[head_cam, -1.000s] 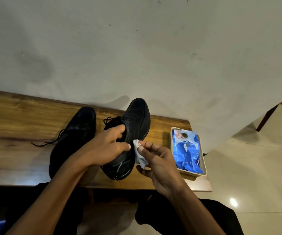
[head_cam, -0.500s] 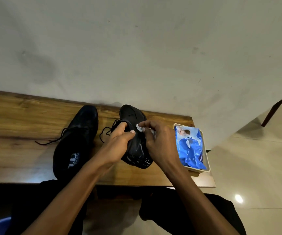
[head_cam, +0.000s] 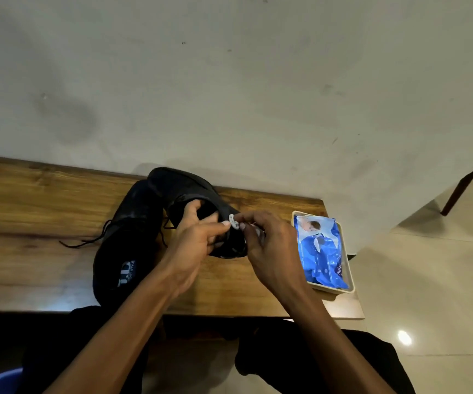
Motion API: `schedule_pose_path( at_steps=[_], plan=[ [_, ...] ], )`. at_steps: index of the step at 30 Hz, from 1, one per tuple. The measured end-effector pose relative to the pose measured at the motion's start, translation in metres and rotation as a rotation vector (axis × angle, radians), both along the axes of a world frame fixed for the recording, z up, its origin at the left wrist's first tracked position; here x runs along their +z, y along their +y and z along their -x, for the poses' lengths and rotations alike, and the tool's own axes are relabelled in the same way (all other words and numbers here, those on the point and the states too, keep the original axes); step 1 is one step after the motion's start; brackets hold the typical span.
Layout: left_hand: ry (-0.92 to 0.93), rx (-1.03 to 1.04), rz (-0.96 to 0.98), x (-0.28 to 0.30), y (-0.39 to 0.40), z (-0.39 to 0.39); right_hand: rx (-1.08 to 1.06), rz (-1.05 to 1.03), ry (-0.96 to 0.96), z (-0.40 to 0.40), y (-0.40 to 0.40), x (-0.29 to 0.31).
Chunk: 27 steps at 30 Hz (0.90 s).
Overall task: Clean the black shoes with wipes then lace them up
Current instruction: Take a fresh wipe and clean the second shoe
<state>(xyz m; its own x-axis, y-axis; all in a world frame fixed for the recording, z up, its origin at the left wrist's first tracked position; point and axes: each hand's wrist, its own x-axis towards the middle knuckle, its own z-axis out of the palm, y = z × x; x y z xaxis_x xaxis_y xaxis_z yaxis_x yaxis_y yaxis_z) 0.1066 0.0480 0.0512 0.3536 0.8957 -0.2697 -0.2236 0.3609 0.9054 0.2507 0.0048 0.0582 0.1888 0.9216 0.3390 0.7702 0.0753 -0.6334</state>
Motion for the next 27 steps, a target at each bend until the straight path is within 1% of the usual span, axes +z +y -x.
schedule_pose_path(
  at_steps=[5, 8, 11, 16, 22, 25, 27],
  plan=[
    [-0.010, -0.002, -0.016, -0.006, 0.003, 0.008, 0.058, -0.030, 0.040, 0.004, -0.011, -0.001],
    [-0.004, -0.005, -0.028, -0.004, -0.001, 0.008, 0.053, -0.005, 0.098, 0.002, -0.009, -0.001],
    [0.026, -0.004, -0.074, -0.002, -0.005, 0.004, 0.041, 0.007, 0.106, 0.001, 0.001, 0.001],
    [0.082, -0.019, -0.122, -0.003, -0.008, 0.005, 0.068, 0.018, 0.053, 0.004, 0.013, 0.005],
    [0.127, -0.133, -0.184, -0.001, -0.020, 0.012, 0.105, -0.007, -0.043, 0.006, 0.039, 0.012],
    [0.138, -0.172, -0.182, -0.001, -0.024, 0.011, 0.134, 0.038, -0.039, 0.002, 0.051, 0.017],
    [0.115, -0.166, -0.162, -0.001, -0.024, 0.010, 0.157, 0.044, -0.087, 0.000, 0.048, 0.021]
  ],
)
